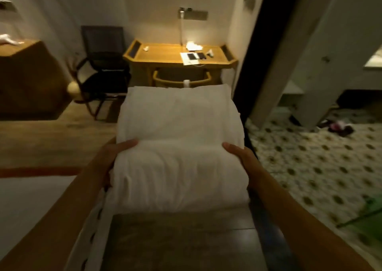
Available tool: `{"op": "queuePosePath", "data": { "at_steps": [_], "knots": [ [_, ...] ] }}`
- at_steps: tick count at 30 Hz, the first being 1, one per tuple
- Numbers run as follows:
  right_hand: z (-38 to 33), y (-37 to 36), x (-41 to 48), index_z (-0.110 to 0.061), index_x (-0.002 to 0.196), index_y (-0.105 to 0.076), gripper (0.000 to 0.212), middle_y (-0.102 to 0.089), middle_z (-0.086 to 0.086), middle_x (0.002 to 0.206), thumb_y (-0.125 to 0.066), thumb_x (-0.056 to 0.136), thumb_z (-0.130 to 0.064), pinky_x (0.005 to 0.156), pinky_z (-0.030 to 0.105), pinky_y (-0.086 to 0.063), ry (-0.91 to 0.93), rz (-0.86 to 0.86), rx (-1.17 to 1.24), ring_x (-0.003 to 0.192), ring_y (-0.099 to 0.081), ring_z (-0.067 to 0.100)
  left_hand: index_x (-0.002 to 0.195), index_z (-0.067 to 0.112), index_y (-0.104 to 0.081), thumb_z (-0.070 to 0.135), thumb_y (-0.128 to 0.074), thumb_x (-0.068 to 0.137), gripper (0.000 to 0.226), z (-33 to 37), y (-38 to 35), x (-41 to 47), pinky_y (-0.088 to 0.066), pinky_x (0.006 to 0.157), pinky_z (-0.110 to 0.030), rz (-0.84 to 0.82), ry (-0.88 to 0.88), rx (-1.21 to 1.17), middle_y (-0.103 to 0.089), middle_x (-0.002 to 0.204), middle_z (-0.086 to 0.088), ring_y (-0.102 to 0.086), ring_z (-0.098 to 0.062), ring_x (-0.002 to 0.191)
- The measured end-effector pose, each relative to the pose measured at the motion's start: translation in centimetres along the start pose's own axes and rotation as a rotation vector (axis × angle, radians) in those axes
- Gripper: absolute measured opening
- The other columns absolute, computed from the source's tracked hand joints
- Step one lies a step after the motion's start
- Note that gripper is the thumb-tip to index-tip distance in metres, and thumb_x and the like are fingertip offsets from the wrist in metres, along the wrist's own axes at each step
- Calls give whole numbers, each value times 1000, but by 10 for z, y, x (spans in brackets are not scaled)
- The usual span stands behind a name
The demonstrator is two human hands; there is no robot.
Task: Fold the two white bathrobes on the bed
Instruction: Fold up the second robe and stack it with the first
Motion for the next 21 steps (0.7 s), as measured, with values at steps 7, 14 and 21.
{"op": "queuePosePath", "data": {
  "at_steps": [7,14,21],
  "knots": [
    [-88,280,80,-17,132,-59,92,-70,8,125,-92,53,-51,96,49,-53,79,313,73,113,-67,30,119,14,-66,27,-80,73,49,4,-328,163,-55,89,-49,-296,71,47,-71,118,-14,-68,-36,106],
    [-144,507,207,-9,128,-65,70,-72,14,122,-88,68,-36,106,55,-47,84,470,181,114,-68,35,132,12,-58,19,-77,82,54,-5,-614,332,-56,86,-46,-497,111,82,-69,122,-14,-67,-35,107],
    [-240,698,328,-3,123,-68,60,-73,16,119,-84,72,-31,97,47,-52,62,586,208,109,-70,34,132,10,-60,23,-85,70,68,6,-862,470,-54,92,-47,-632,219,106,-69,123,-17,-67,-36,110]
  ]
}}
Point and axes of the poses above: each hand's wrist, its own x-axis towards the middle knuckle, its own y-axis out of the back of the hand, z = x × y, the point moved 10 cm from there along x, towards the middle knuckle
